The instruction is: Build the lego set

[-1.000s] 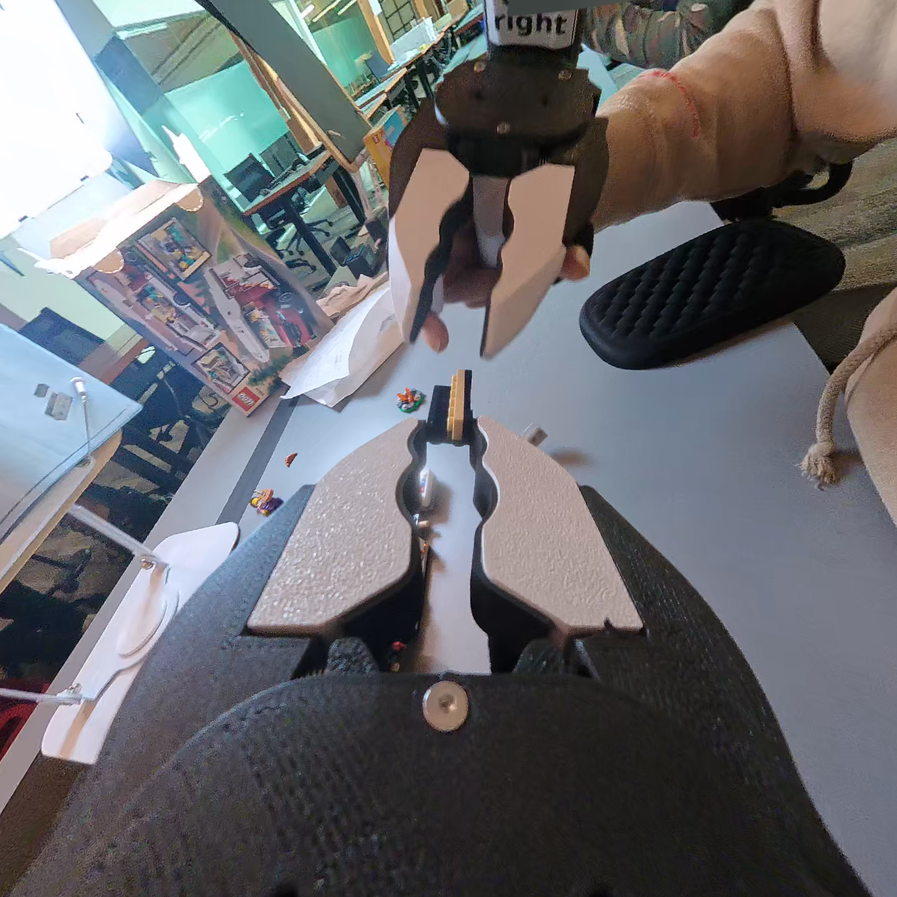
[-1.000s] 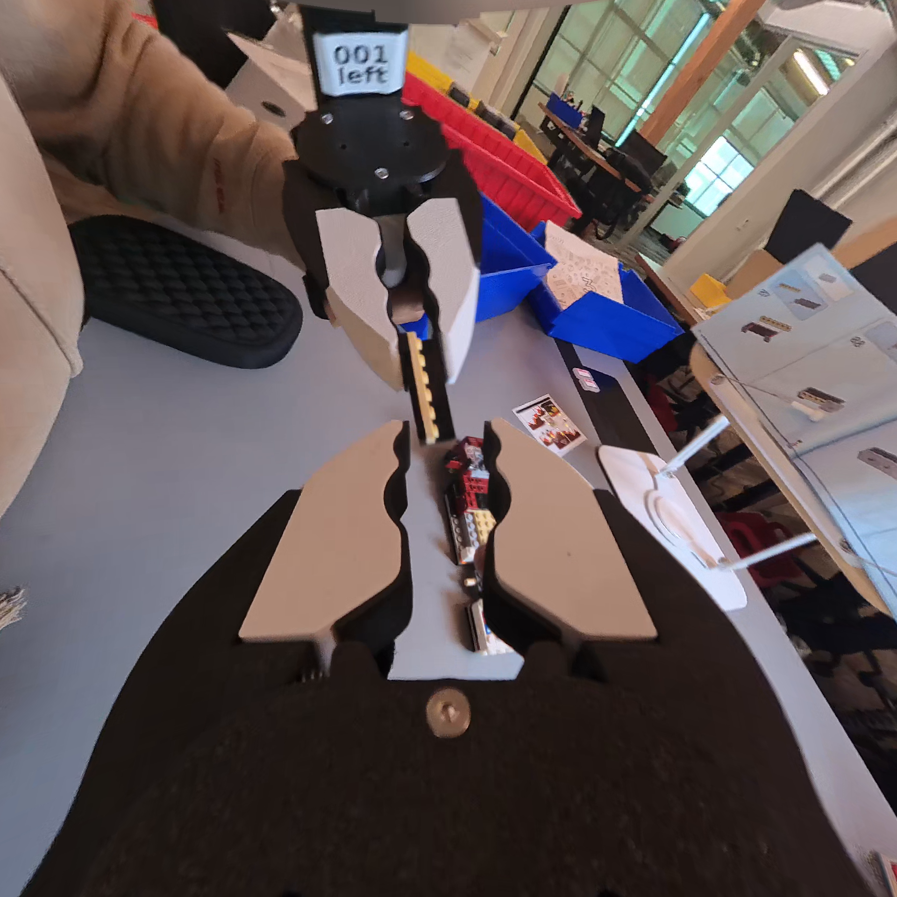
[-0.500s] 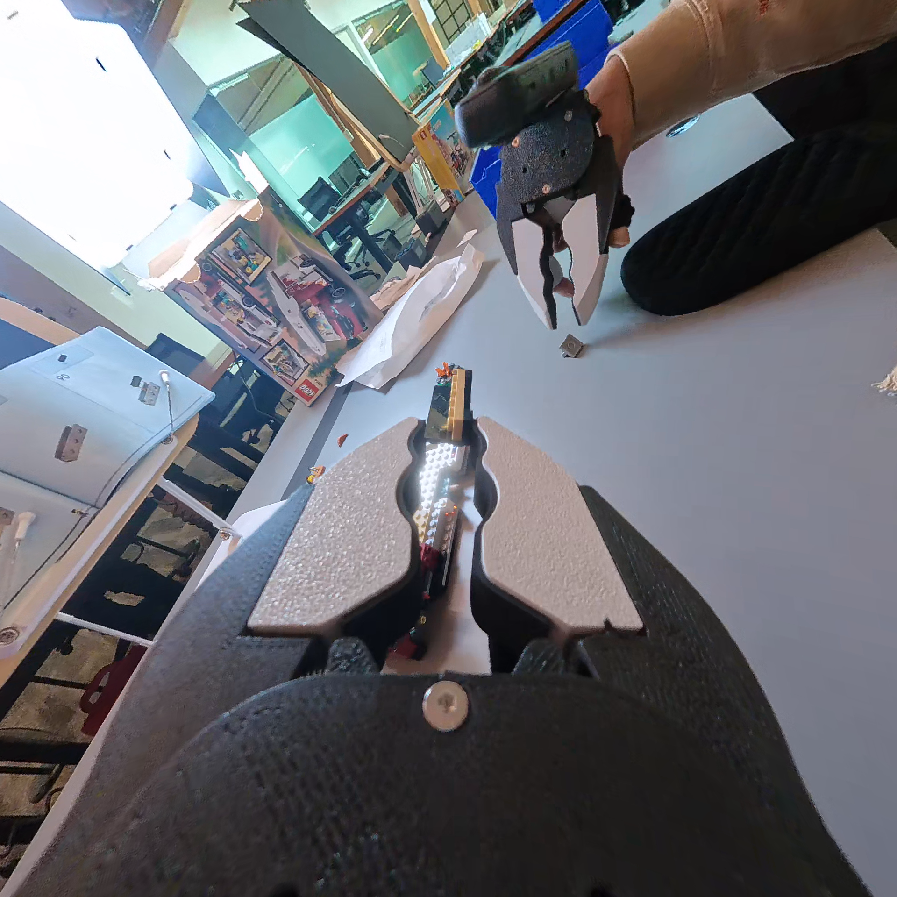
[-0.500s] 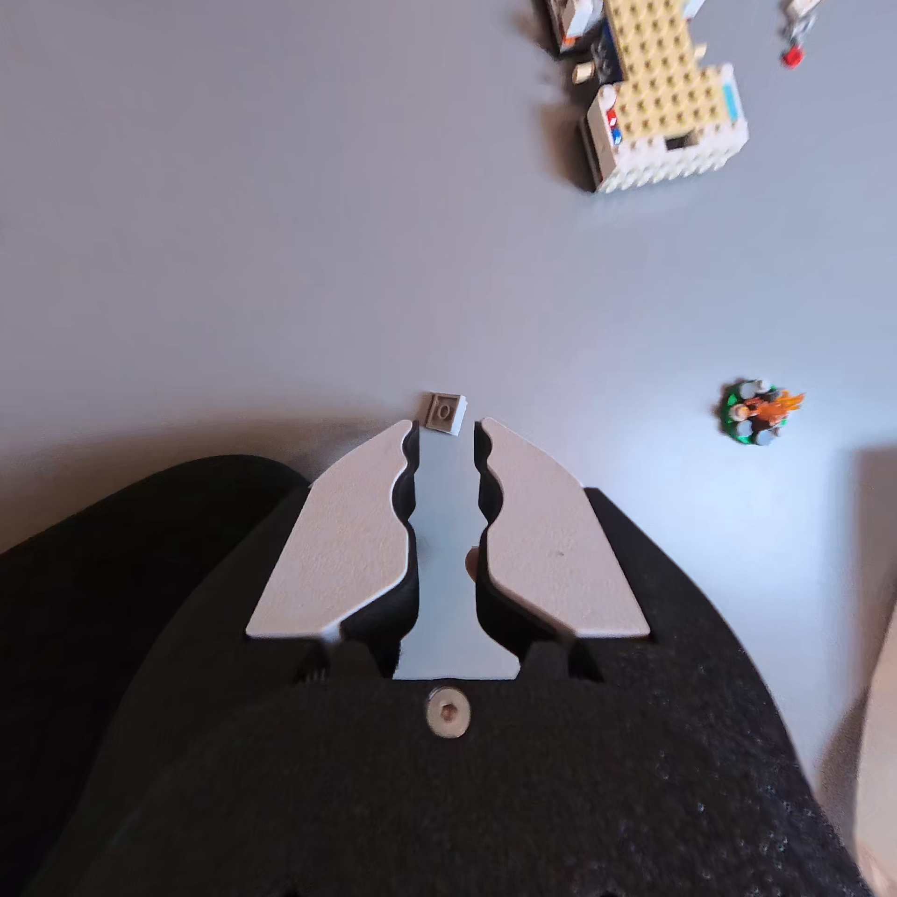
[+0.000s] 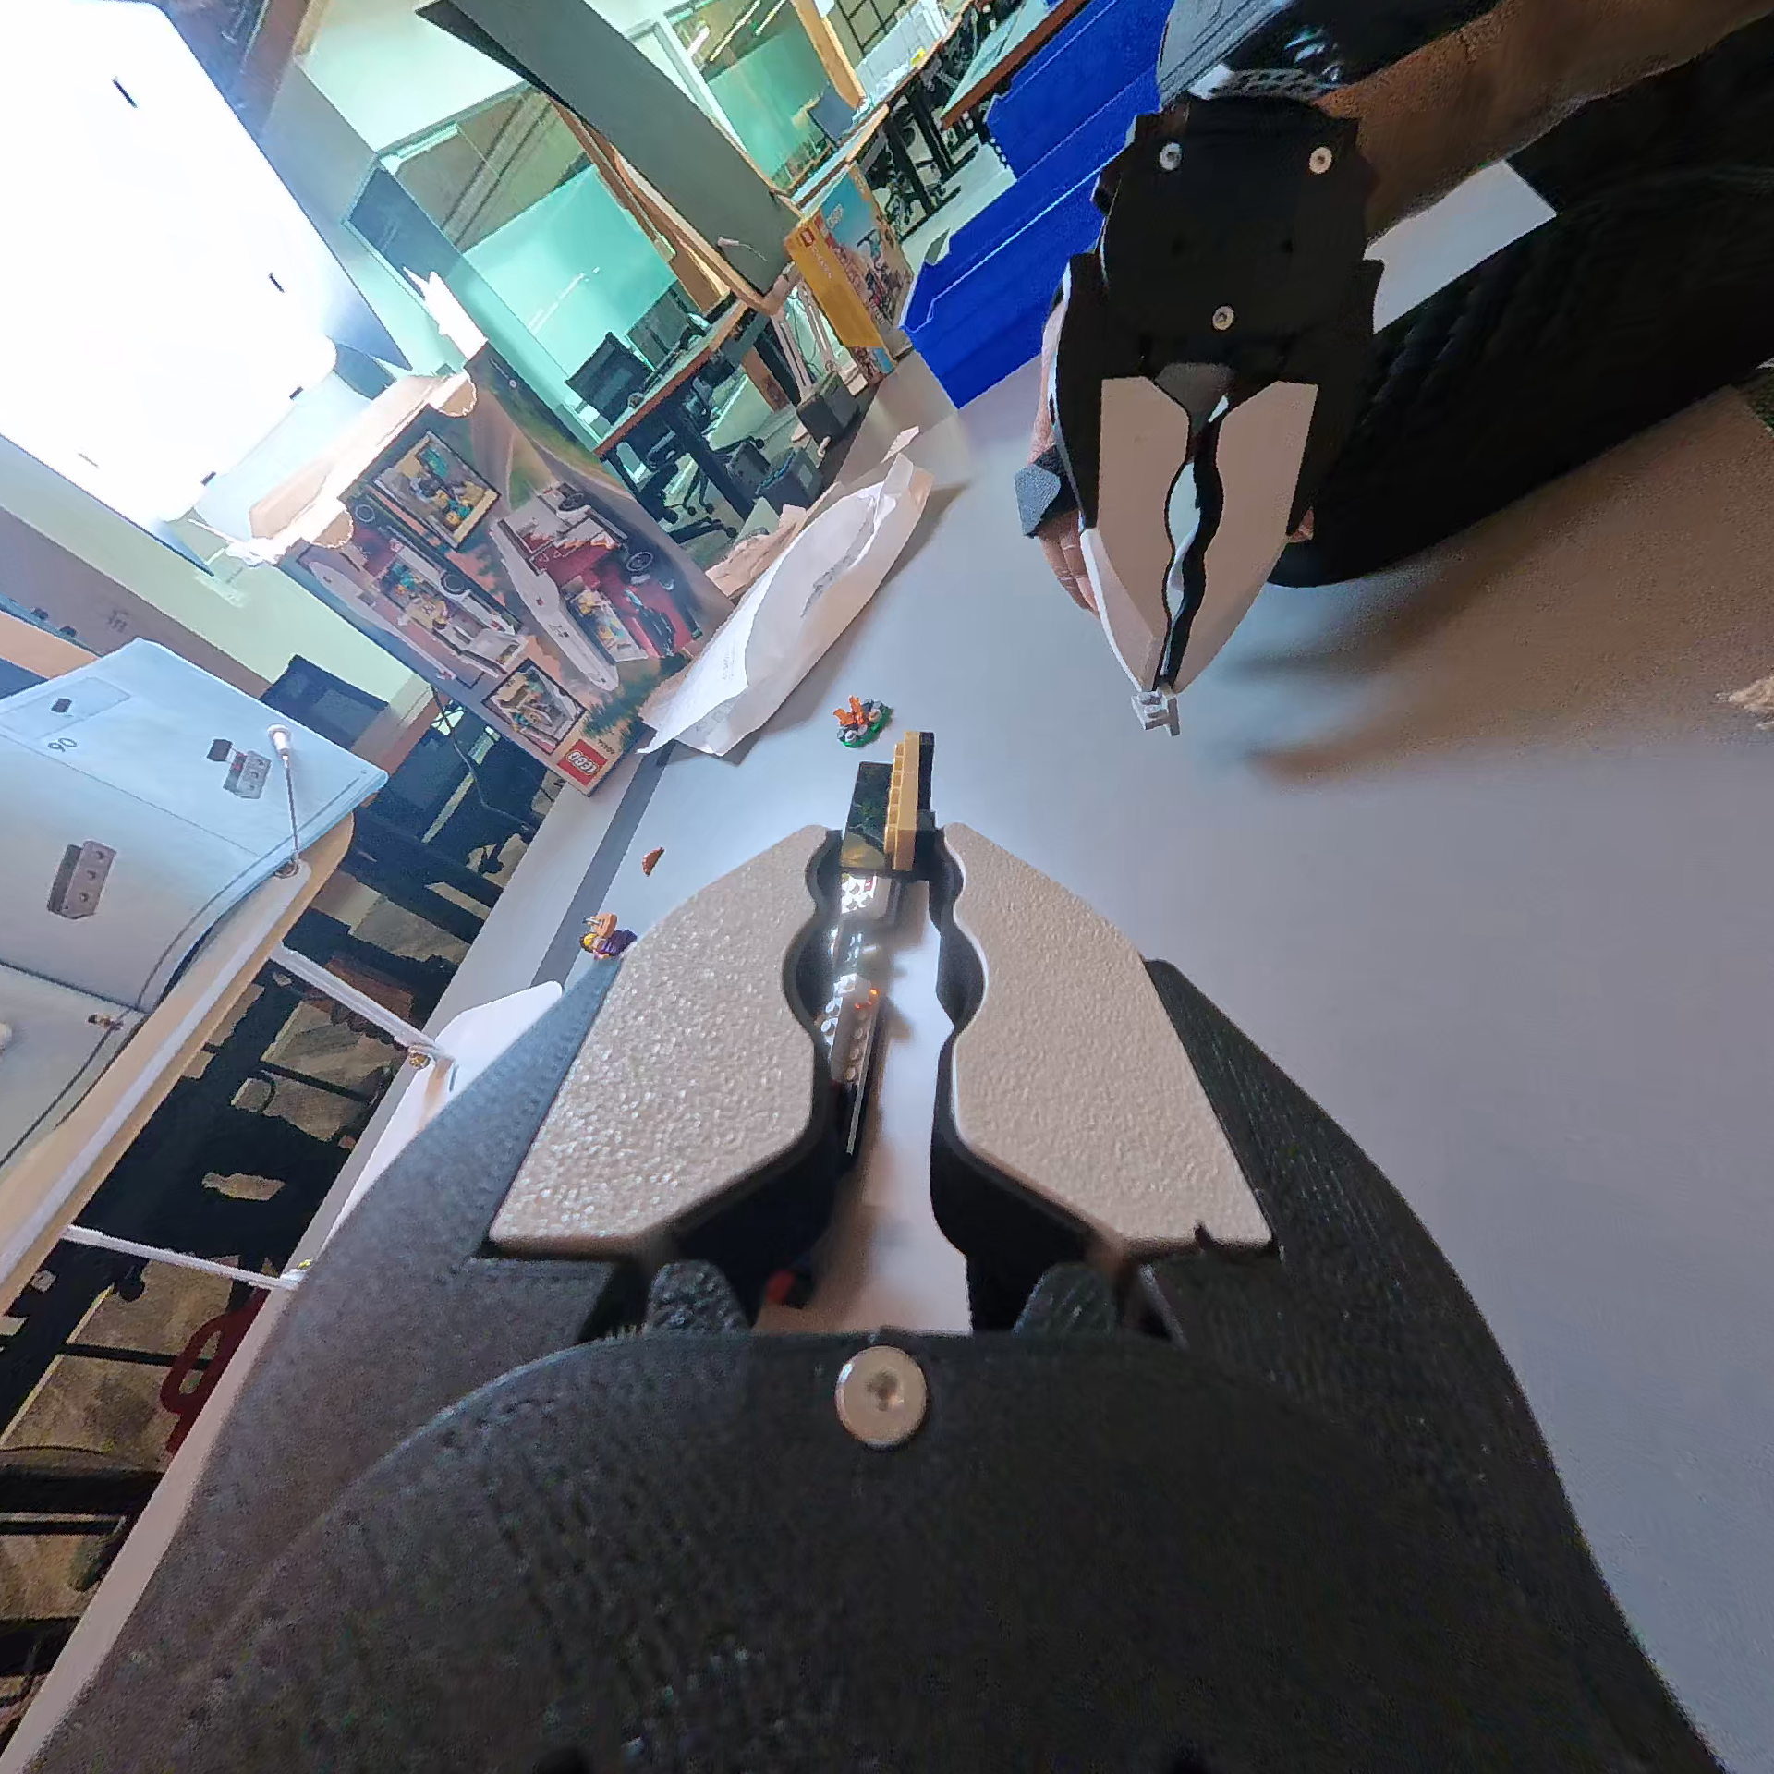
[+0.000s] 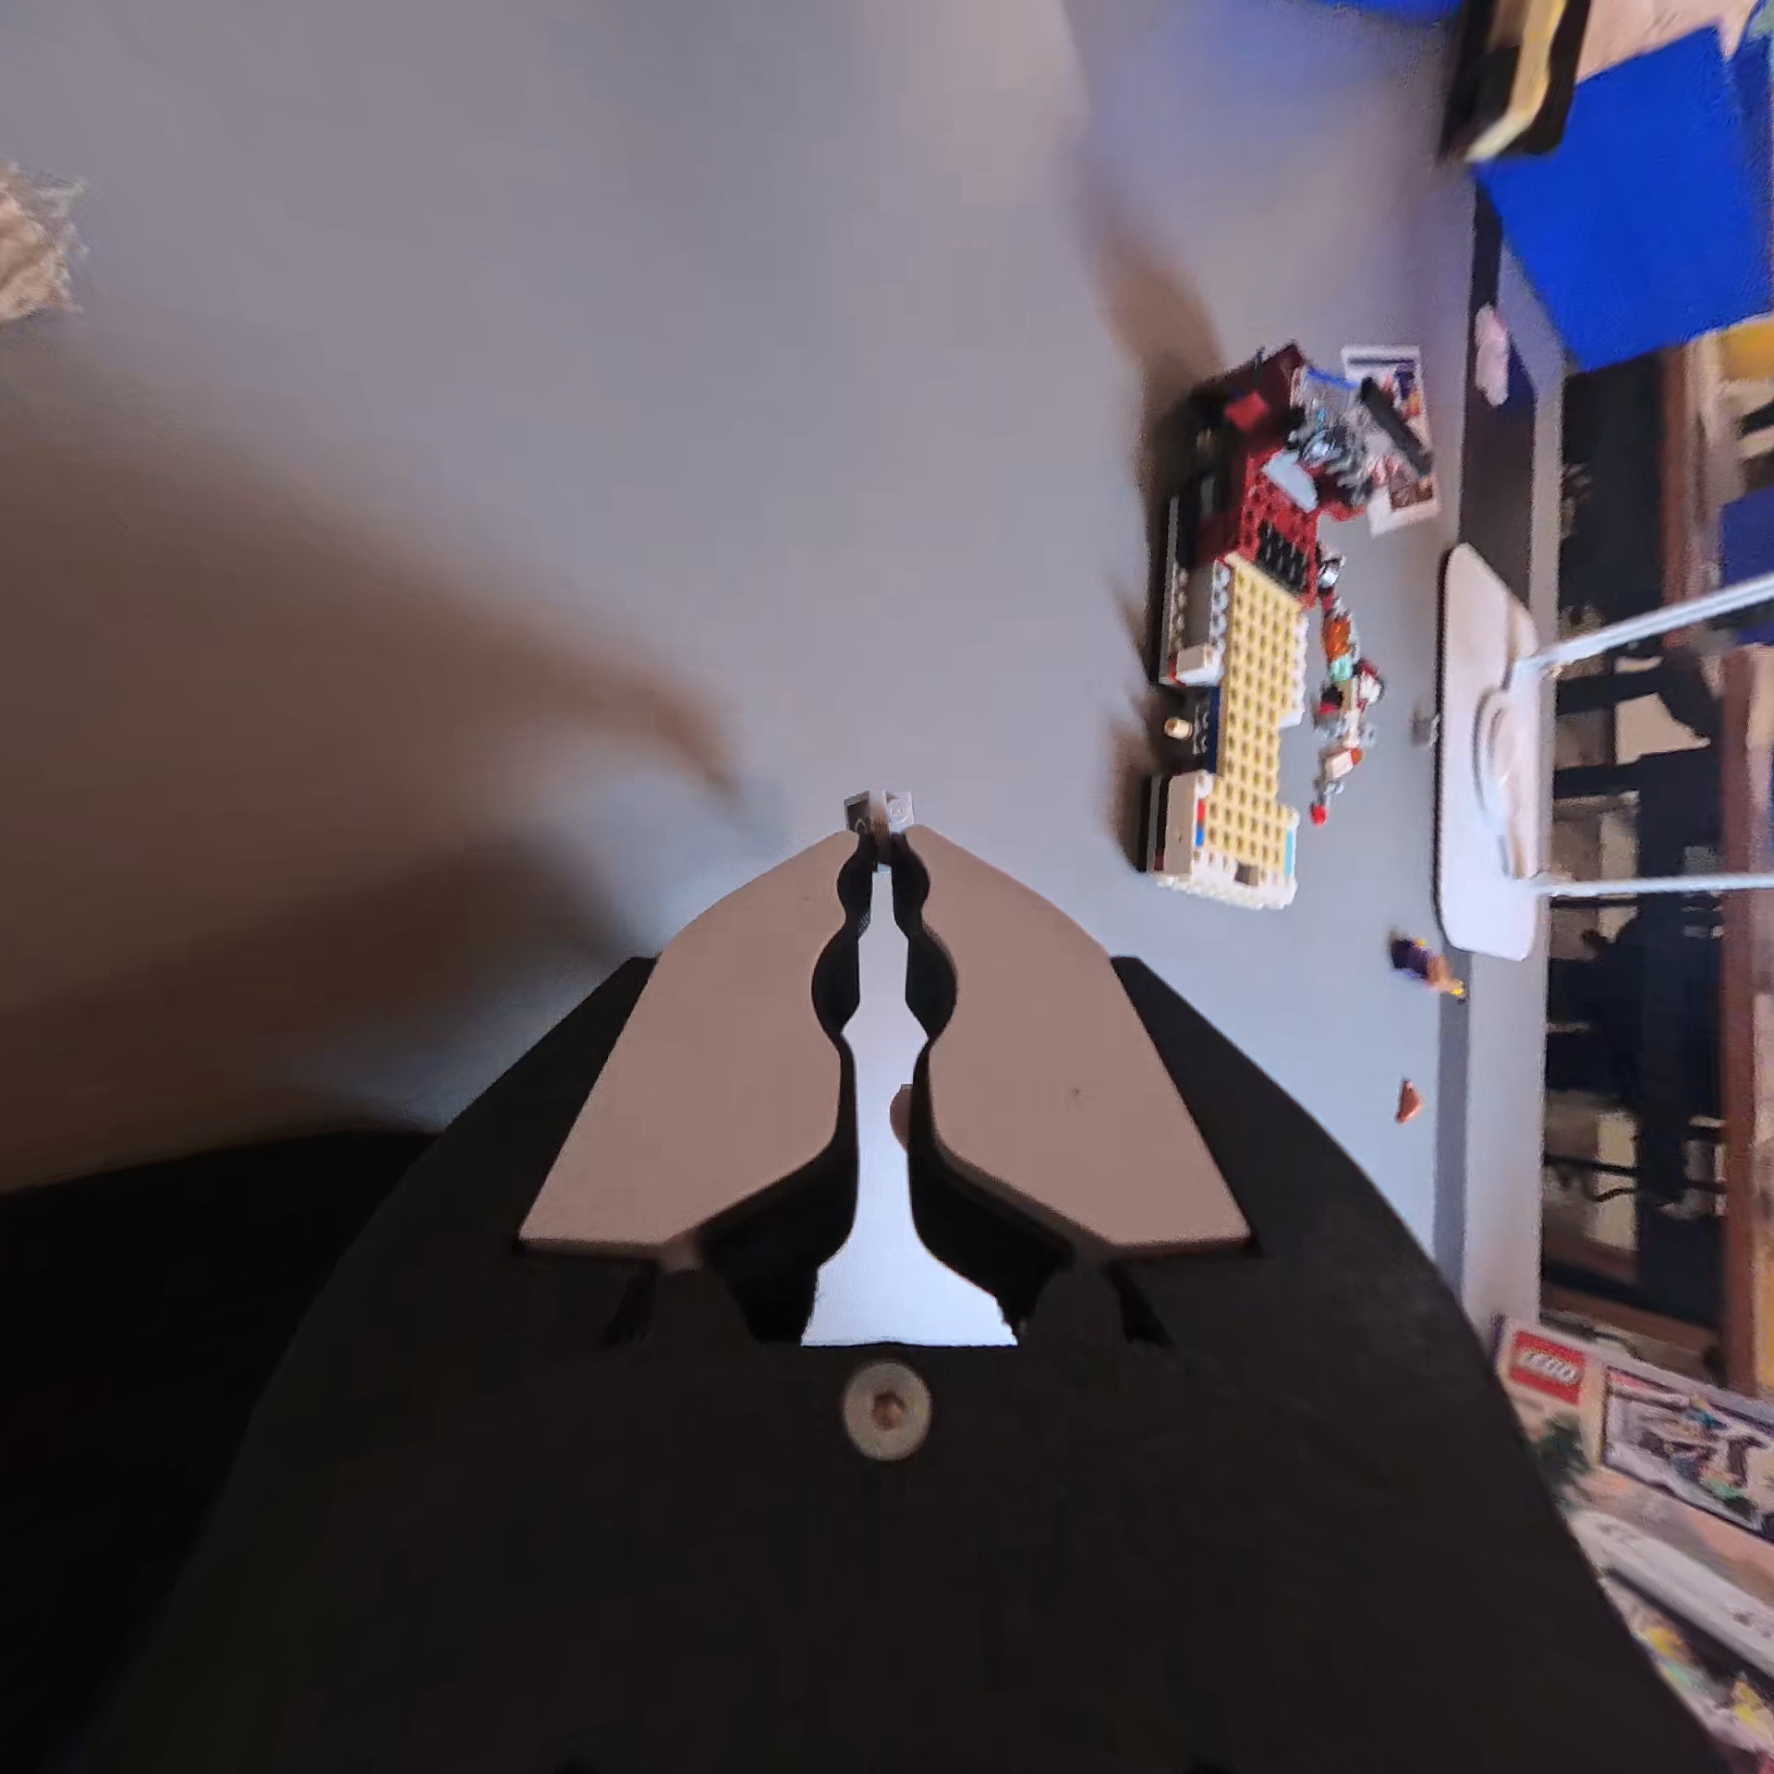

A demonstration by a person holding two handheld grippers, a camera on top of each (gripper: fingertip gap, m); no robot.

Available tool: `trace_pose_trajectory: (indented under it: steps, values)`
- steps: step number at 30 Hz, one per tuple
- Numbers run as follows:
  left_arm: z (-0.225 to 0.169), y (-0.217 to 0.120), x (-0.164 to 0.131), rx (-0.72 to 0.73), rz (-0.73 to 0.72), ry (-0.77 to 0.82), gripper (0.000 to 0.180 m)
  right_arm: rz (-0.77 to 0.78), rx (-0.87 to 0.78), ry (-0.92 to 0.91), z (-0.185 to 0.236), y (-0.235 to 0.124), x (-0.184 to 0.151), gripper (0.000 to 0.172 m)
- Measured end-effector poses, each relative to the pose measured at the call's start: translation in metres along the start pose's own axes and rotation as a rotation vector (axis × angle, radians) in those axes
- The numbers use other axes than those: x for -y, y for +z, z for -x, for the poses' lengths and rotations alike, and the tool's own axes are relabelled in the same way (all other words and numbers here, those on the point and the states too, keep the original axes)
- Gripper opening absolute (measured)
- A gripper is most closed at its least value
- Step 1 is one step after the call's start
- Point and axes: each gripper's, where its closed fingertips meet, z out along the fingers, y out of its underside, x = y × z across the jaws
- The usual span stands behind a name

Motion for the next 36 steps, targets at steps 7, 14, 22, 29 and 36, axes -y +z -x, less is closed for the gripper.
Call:
trace_pose_trajectory:
  steps: [7,14,22,29,36]
  values:
    - [-0.005,0.0,0.002,-0.006,0.0,0.027,0.017,-0.178,-0.055,0.075,-0.018,-0.007,0.03,0.004]
    - [-0.013,0.004,0.01,-0.029,-0.001,0.074,0.017,-0.916,0.314,0.759,-0.069,-0.066,0.087,0.004]
    - [-0.02,0.005,0.019,-0.078,-0.028,0.095,0.017,-0.853,0.483,0.745,-0.075,-0.051,0.098,0.004]
    - [-0.012,0.016,0.029,-0.106,-0.048,0.159,0.018,-0.474,0.669,0.547,-0.081,-0.031,0.104,0.004]
    - [-0.01,0.016,0.029,-0.094,-0.052,0.192,0.018,-0.288,0.779,0.496,-0.074,-0.023,0.101,0.004]
